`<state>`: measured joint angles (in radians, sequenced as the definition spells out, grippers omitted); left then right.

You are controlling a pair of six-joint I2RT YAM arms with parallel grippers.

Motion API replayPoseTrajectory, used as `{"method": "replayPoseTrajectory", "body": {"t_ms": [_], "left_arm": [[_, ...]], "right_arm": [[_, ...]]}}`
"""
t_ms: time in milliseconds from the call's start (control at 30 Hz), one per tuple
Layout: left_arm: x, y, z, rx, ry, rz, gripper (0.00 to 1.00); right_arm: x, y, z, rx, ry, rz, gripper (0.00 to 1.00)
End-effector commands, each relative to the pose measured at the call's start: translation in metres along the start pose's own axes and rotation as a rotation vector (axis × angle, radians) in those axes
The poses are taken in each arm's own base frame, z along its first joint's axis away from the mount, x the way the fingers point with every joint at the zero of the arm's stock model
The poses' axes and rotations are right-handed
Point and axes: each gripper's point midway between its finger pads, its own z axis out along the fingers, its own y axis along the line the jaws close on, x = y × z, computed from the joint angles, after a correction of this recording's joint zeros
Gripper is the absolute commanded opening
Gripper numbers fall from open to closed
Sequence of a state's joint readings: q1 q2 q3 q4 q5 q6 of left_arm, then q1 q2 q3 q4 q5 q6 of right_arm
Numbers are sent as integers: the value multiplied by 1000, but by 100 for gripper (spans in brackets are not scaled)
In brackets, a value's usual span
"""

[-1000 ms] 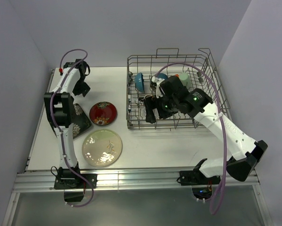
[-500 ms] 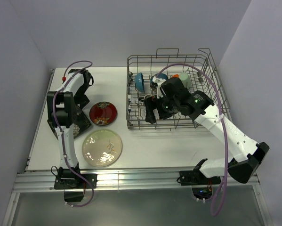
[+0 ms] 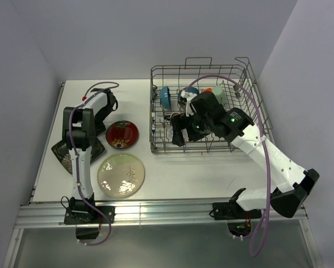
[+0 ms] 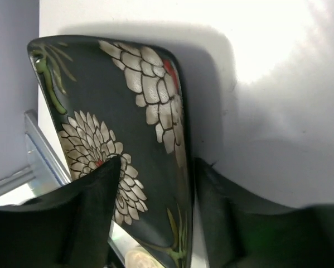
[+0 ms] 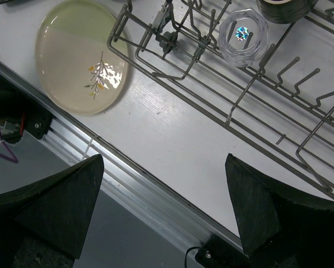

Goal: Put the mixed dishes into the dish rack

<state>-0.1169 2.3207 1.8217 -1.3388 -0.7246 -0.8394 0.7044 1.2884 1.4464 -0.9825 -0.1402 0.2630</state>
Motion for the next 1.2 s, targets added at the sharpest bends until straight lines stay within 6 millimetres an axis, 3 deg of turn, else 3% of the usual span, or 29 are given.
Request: {"method": "replayPoseTrajectory", "body": {"t_ms": [0, 33, 100, 133, 167, 233, 367, 433, 600, 767, 967, 1167], "left_arm": [[13, -9, 17, -5, 29, 27, 58], [13, -10, 17, 0, 33, 33, 54], [10, -17, 15, 29, 39, 25, 35], [7, -19, 12, 48, 38, 23, 19], [6, -21, 11, 61, 38, 18, 10], [3, -26, 7, 91, 36, 3, 0], [-7, -32, -5, 155, 24, -25, 0], [-16, -32, -22, 227, 7, -54, 0], [-45, -16, -81, 451, -40, -168, 0], [-41, -5, -135, 685, -20, -229, 0], [-29, 11, -159, 791, -18, -245, 0], [-20, 28, -160, 815, -35, -239, 0]], "right_arm": [[-17, 6, -13, -17, -94, -15, 97], [-17, 6, -13, -18, -94, -14, 97], [-20, 8, -12, -21, -91, -15, 97], [-25, 9, -14, -24, -101, -15, 97], [-28, 10, -15, -24, -108, -17, 97], [-32, 9, -15, -12, -110, -17, 97], [-47, 13, -22, -8, -124, -33, 97], [-47, 18, -16, -33, -97, -48, 97], [-53, 56, -1, -245, -70, -91, 100], [-50, 91, 31, -384, -44, -114, 100], [-60, 119, 62, -447, -26, -90, 100], [-55, 133, 80, -455, 20, -94, 100]]}}
